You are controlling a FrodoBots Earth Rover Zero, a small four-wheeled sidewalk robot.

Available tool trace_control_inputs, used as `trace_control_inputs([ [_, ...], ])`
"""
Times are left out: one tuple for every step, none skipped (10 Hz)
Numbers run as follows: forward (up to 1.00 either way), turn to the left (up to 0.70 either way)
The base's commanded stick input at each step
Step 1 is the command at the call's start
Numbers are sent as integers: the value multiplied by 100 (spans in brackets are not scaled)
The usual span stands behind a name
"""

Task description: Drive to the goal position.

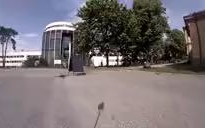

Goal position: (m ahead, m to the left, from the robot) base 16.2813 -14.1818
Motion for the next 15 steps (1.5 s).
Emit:
trace_control_inputs([
  [85, -26],
  [85, -34],
  [85, -34],
  [85, -26],
  [85, 0],
  [85, 0],
  [85, 0],
  [85, 0],
  [85, 0],
  [85, 0],
  [85, 0],
  [85, 0],
  [85, 0],
  [85, 0],
  [85, 0],
])
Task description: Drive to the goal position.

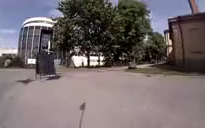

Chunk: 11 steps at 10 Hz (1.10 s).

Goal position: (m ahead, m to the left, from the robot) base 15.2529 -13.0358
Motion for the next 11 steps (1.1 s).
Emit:
trace_control_inputs([
  [85, 0],
  [85, 0],
  [85, 0],
  [85, 0],
  [85, 0],
  [85, 0],
  [85, 0],
  [85, 0],
  [85, 0],
  [85, 0],
  [85, 0],
])
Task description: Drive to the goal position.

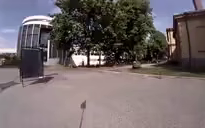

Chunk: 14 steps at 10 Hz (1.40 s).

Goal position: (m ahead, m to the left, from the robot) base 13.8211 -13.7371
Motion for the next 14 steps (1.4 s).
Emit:
trace_control_inputs([
  [85, 0],
  [85, 0],
  [85, 0],
  [85, 0],
  [85, 0],
  [85, 0],
  [85, 0],
  [85, 0],
  [85, 0],
  [85, 0],
  [85, 0],
  [85, 0],
  [85, 0],
  [85, 0],
])
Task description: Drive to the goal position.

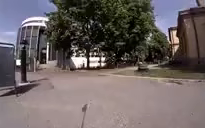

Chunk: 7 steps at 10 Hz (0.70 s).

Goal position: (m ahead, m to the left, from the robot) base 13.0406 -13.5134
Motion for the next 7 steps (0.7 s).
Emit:
trace_control_inputs([
  [85, 0],
  [85, 0],
  [85, 0],
  [85, 0],
  [85, 0],
  [85, 0],
  [85, 0],
])
